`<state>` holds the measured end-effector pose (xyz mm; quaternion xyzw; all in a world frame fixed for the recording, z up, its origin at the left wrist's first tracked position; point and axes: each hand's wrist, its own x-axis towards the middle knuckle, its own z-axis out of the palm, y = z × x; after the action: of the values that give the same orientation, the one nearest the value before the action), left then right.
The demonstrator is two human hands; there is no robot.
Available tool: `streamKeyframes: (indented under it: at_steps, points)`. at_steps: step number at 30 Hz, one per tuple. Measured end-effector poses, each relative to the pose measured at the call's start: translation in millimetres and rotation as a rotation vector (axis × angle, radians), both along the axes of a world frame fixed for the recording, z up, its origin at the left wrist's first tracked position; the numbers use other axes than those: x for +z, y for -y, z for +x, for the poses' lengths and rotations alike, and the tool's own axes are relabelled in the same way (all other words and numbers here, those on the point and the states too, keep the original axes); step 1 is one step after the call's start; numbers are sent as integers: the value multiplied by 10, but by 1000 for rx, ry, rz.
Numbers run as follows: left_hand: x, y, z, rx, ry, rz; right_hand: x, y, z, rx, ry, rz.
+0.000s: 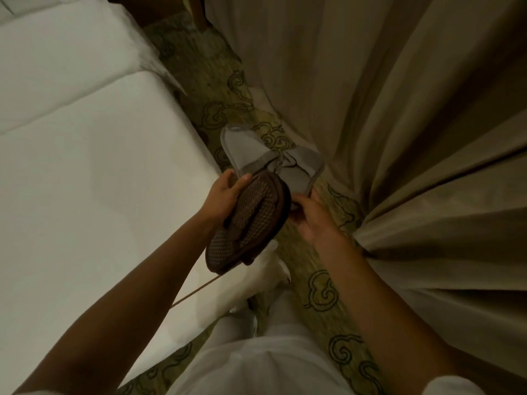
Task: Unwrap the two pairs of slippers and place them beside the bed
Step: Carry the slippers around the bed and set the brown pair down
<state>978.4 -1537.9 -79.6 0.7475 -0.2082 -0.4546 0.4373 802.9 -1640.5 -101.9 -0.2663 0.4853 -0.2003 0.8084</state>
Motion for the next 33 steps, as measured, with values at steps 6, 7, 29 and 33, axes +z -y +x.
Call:
streamKeyframes:
  at_steps: [6, 7, 29, 33]
  points:
    - [-350, 245, 12, 3, 83, 114, -407, 552, 219, 35, -27, -7]
    - [-411, 268, 1, 32, 97, 135, -475, 664, 265, 38, -21, -3]
    - [-646, 162, -26, 559, 103, 160, -1432, 955, 419, 856, -533, 68]
    - [-503, 140, -59, 566, 123, 155, -1039, 1008, 419, 800, -410, 4]
